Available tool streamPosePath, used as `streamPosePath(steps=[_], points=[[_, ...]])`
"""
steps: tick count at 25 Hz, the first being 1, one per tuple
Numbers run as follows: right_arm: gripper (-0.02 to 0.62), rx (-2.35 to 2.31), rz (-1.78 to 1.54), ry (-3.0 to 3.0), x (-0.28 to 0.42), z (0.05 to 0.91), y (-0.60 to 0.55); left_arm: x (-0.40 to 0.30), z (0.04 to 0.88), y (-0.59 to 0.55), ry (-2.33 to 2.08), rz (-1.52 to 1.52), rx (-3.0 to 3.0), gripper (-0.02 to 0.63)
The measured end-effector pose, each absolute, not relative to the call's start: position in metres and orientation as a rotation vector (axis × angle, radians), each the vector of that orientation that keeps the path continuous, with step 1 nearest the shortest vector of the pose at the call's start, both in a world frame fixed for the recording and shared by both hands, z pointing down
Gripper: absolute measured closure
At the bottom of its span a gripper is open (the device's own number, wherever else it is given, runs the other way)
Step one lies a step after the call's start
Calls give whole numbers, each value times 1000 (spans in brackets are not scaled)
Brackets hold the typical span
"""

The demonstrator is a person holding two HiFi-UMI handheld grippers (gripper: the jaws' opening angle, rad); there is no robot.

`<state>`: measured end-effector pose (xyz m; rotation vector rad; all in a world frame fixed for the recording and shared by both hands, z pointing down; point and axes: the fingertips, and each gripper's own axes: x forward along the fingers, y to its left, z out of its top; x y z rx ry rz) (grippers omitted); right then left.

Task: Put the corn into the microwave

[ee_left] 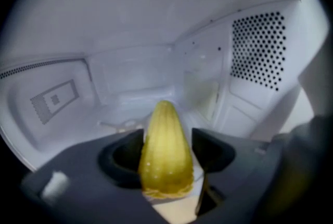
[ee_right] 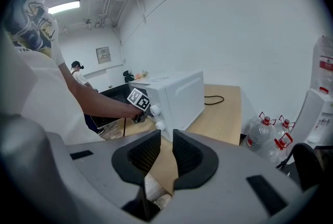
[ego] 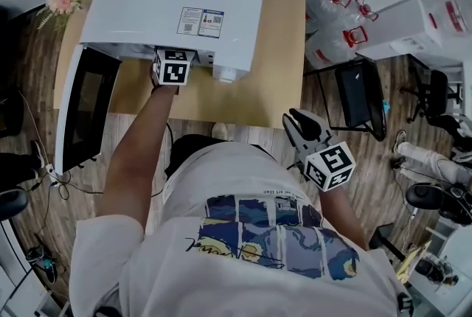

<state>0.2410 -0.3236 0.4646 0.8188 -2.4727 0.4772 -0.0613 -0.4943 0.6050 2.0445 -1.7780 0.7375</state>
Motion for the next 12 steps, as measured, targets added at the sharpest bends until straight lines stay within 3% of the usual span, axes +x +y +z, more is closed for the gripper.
streamPosePath(steps=[12], points=[[531, 643, 461, -2511, 186, 470, -310, -84, 584, -424, -1756, 593, 1994, 308]])
